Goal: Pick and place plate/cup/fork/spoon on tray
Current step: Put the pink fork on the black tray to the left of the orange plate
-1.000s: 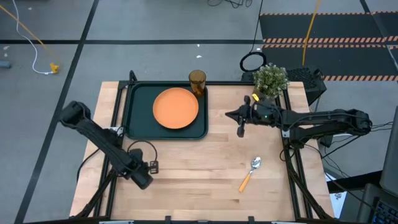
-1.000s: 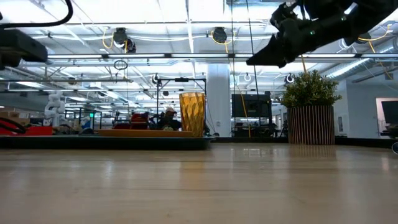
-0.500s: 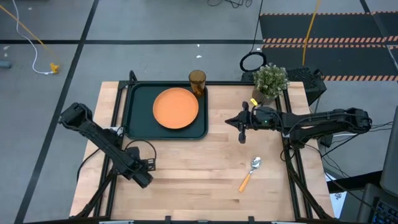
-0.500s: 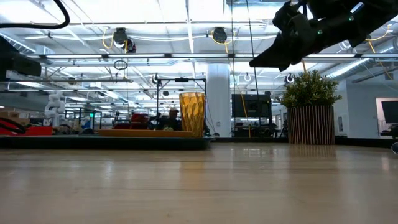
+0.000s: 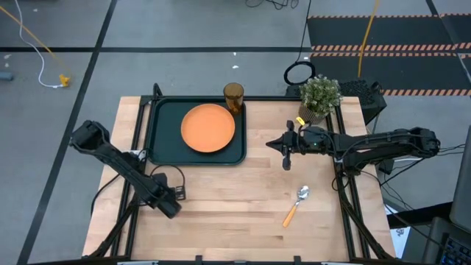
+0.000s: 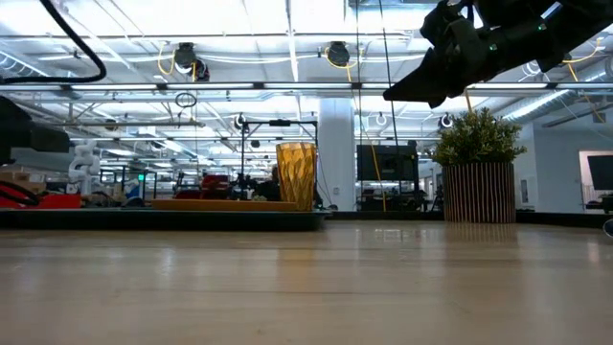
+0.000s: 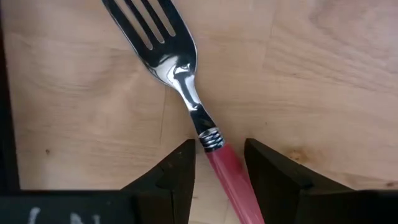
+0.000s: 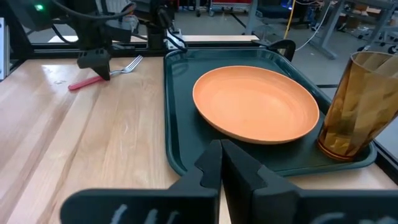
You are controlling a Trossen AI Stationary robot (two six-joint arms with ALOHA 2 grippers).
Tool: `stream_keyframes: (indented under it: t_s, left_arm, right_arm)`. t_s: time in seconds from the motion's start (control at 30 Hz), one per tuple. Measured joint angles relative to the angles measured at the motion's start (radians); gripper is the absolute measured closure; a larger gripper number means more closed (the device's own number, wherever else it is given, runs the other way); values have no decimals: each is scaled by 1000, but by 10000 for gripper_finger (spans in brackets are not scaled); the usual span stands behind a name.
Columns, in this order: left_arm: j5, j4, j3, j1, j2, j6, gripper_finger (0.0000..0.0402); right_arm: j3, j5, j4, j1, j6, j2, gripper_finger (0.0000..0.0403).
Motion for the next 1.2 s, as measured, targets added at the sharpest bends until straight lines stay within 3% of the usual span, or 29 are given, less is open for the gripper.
stream_keyframes:
  t_s: [0.8,1.2]
  left_arm:
    - [-32,-21,-7,-1,3,208,258]
    - [-52,-17,-7,0,3,239,345]
  right_arm:
    - [0,1,-2,0,-10,0,403]
    - [0,1,-3,0,-10,0,403]
